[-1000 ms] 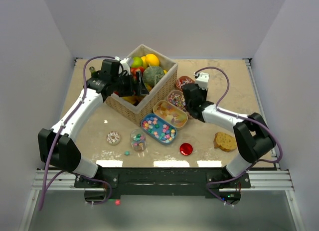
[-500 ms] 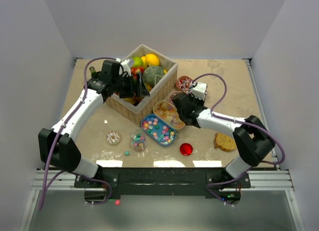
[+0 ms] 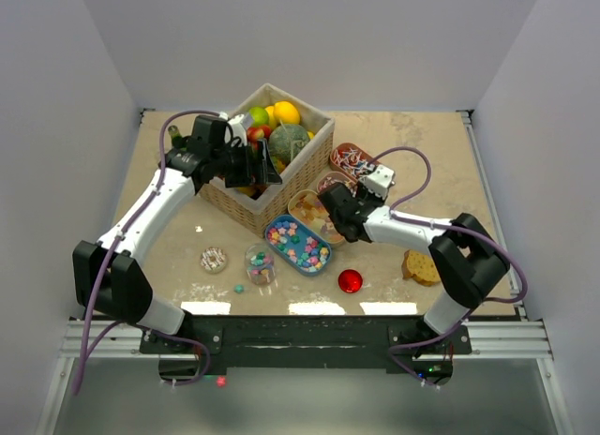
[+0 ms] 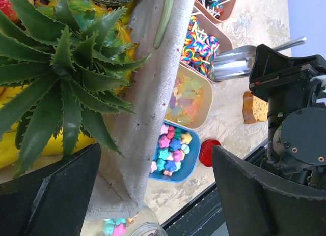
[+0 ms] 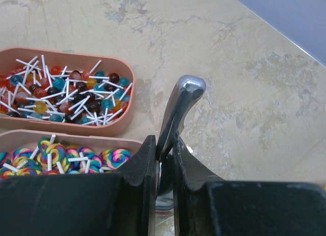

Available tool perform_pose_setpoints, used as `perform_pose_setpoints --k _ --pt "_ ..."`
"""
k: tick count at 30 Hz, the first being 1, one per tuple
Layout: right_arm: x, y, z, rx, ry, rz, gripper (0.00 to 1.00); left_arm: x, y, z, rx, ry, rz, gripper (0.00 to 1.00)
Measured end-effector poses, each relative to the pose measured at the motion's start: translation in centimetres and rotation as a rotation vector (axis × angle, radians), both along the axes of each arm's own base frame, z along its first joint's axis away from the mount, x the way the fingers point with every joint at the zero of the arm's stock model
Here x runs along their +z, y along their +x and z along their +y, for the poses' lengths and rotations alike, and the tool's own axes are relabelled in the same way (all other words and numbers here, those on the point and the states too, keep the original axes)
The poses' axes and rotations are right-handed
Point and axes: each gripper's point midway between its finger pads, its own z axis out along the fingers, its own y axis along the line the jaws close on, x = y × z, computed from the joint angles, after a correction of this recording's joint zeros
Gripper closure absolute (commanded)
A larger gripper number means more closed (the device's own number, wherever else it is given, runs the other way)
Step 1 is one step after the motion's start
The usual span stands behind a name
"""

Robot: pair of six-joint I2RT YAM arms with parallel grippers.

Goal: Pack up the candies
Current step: Scoop the fake candies from the storage box.

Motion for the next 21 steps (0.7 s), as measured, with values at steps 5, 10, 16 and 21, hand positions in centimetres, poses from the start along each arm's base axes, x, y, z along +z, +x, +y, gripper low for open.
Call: perform_pose_setpoints --k 5,10,16,21 --pt "0.1 -0.5 0.3 -0.006 -0.006 -0.041 1.00 0.0 -0.1 -0.2 -0.008 -0.010 0.008 0.05" --pt "-0.2 -1.0 0.6 -0.028 -0.038 -0.102 1.00 -0.5 -0.1 -0.5 -0.011 -0.022 0.033 0.05" --pt "-0.3 -1.5 0.5 -0.053 -0.055 -0.174 1.00 -0.8 -0.2 -0.7 -0.013 -0.030 0.052 0.05" --pt "-0.9 -1.8 0.4 -0.054 0.009 -0.208 1.00 -0.9 -0.1 -0.8 -0.017 -0.034 0.059 0.05"
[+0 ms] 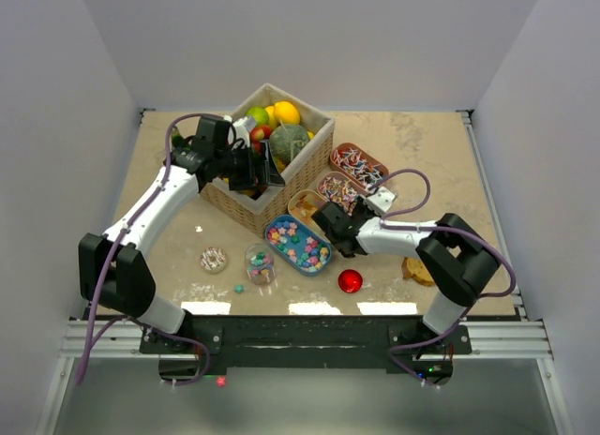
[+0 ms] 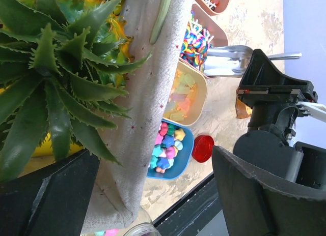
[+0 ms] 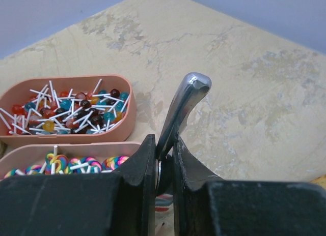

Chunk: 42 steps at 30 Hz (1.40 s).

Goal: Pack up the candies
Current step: Scoop the fake candies from the storage box.

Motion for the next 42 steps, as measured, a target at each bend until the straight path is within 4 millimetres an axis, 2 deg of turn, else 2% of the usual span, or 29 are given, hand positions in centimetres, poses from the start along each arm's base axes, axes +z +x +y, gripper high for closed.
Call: perform_pose_setpoints --k 9,21,42 --pt "-1.0 0.4 0.3 0.007 0.091 -0.047 1.00 0.0 -0.1 -0.1 -0.001 -0.008 0.007 0.05" --pt "-2.2 2.5 3.2 0.051 0.184 -0.047 1.00 -0.3 -0.1 -0.3 0.001 -0.018 0.014 0.05" --pt "-4.4 3.5 3.7 0.055 0.278 -0.138 1.00 -0.4 -0.2 -0.6 -0.018 -0.042 -0.001 0.06"
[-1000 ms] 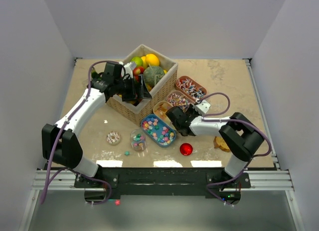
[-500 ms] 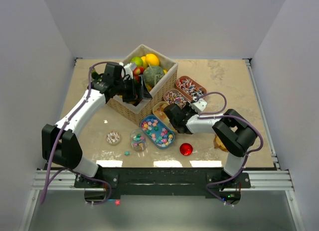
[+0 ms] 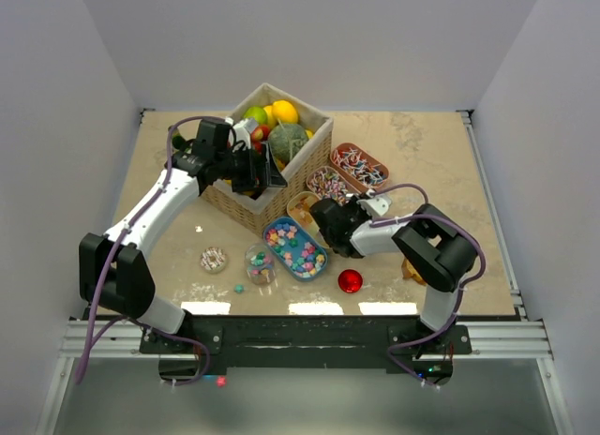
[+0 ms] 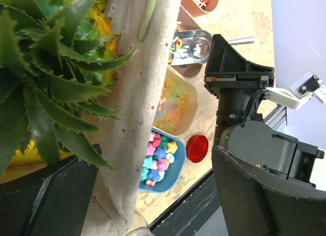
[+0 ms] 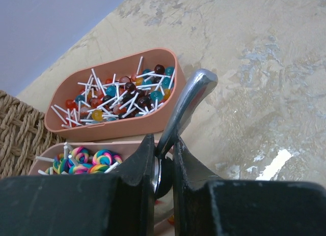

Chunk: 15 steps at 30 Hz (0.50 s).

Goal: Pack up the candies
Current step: Scoop the fake candies from the storage box.

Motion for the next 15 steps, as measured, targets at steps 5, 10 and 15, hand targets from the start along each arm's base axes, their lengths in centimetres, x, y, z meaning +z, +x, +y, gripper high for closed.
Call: perform_pose_setpoints --k 5,10,15 --pt "0.1 0.8 0.9 0.000 0.026 -0.017 1.00 -0.1 0.1 -0.1 -0.003 -0.006 -0.006 0.06" --pt "0.0 1.9 2.3 0.010 0.071 -0.025 1.00 0.0 0.2 -0.1 -0.002 -0.013 -0.024 0.07" --pt "-0.2 2.3 3.0 0.015 0.118 -0.031 1.00 0.0 0.1 -0.1 0.003 -0.023 -0.040 0.10"
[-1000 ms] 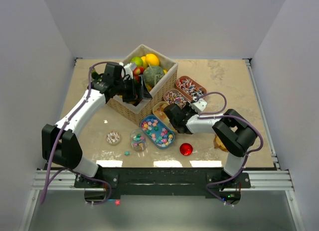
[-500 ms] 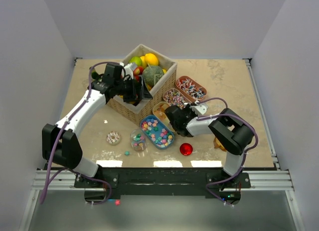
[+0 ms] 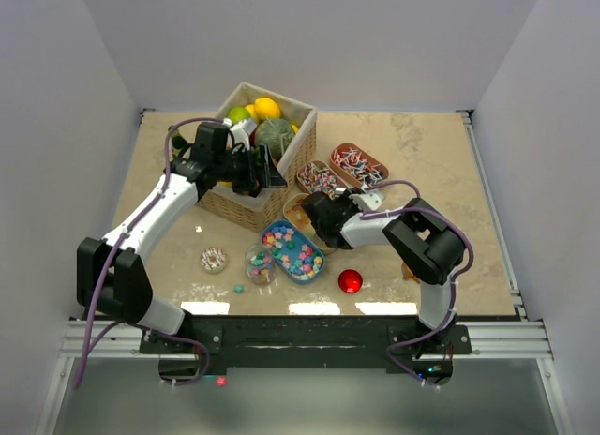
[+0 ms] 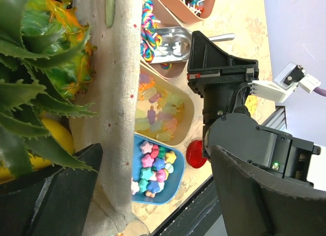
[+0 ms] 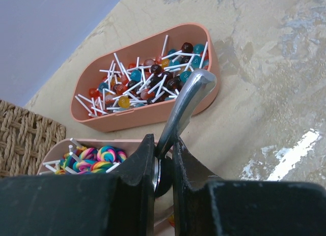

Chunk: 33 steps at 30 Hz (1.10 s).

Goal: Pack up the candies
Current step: Scoop the fake candies from the storage box.

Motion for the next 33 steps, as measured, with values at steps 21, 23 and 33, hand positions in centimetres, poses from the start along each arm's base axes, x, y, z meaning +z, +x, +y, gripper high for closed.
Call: perform_pose_setpoints --k 21,23,33 --pt "-0.49 -0.09 0.04 -0.014 0.113 -0.078 1.00 -0.30 -0.14 0.85 -0.002 0.052 -0.059 0.11" --pt "-0.52 -0.09 0.06 -0.013 0.124 -0.087 1.00 -0.28 -0.13 0.86 0.000 0.052 -0.058 0.11" --pt "-0.54 0.07 0.65 0.015 0.218 -0.148 1.00 -0.15 0.06 0.87 0.014 0.048 -0.058 0.08"
